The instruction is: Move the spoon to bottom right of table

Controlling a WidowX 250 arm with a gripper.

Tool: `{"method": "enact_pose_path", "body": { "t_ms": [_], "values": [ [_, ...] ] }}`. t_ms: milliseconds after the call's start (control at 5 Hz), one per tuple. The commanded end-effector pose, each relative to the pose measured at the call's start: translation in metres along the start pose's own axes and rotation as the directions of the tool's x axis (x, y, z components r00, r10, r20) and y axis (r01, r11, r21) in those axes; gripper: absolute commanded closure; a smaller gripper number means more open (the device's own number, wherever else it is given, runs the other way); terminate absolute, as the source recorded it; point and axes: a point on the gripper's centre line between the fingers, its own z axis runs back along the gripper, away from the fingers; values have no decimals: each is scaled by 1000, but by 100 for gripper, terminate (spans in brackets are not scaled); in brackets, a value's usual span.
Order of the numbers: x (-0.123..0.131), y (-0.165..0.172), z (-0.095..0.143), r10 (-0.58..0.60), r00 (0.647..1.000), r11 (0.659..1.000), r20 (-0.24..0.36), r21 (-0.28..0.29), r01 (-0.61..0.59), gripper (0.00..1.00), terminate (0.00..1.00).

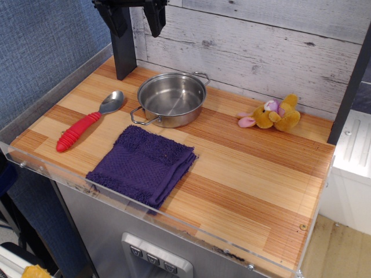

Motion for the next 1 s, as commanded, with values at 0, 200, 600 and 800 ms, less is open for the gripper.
{"method": "enact_pose_path", "body": {
  "t_ms": [0,200,600,800],
  "values": [
    [0,0,0,0,1000,1000,0,0,0,0,0],
    [-13,11,-4,7,1000,1000,-6,8,-7,0,0],
    [-44,24,-13,-45,998,999,-37,29,46,0,0],
    [-58,33,-10,-70,996,997,-48,26,72,0,0]
  ]
}}
